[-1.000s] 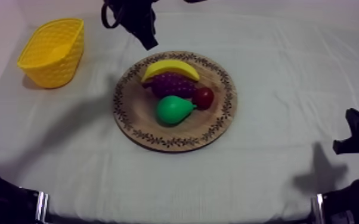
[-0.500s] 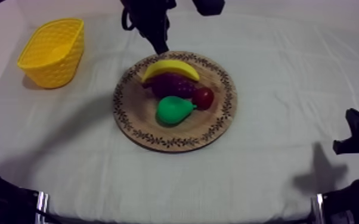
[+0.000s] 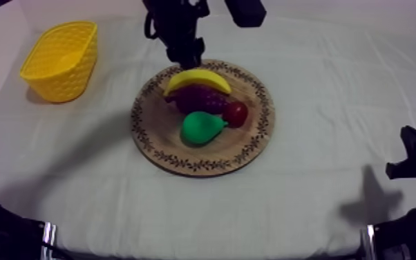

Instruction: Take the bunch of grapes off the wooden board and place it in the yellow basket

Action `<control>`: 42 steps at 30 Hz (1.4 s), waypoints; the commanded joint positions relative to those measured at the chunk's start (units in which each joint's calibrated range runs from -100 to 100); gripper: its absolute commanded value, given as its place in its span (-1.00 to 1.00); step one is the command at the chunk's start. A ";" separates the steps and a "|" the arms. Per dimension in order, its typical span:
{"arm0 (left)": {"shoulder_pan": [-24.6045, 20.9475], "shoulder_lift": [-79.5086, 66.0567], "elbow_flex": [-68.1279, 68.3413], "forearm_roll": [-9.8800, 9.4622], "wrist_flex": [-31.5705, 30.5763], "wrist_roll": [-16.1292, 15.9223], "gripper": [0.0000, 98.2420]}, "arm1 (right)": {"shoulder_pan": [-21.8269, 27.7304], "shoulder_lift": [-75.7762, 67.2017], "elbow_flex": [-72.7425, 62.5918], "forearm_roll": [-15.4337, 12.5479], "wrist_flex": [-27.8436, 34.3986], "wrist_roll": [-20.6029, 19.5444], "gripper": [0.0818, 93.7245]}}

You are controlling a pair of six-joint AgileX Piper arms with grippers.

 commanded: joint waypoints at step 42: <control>0.61 22.70 -8.86 1.05 -1.58 -1.35 0.64 | -0.01 0.00 -0.04 0.00 0.00 -0.01 -0.99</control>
